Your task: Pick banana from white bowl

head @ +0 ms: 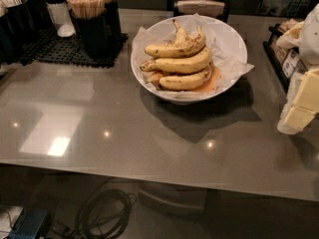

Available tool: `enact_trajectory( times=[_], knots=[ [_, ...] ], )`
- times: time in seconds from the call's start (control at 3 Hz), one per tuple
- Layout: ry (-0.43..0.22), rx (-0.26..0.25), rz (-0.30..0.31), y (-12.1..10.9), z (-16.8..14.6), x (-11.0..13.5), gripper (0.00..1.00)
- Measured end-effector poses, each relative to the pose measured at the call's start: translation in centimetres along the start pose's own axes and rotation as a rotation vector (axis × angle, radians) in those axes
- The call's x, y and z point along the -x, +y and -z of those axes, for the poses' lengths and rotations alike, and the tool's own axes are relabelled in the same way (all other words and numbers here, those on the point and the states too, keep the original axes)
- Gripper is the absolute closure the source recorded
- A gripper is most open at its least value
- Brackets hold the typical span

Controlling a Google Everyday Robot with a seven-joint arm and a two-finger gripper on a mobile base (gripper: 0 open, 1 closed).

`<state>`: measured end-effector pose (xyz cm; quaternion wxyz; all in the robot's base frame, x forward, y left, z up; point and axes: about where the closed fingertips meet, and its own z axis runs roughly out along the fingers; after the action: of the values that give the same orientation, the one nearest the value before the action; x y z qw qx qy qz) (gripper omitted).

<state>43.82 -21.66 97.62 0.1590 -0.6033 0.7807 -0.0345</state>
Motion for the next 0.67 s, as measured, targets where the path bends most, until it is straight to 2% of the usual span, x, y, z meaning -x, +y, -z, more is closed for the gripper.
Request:
enact_trajectory(
  times=[0.67],
  knots=[
    [-0.021, -0.006, 0.019, -0.50, 0.06, 0.36, 0.00]
  ],
)
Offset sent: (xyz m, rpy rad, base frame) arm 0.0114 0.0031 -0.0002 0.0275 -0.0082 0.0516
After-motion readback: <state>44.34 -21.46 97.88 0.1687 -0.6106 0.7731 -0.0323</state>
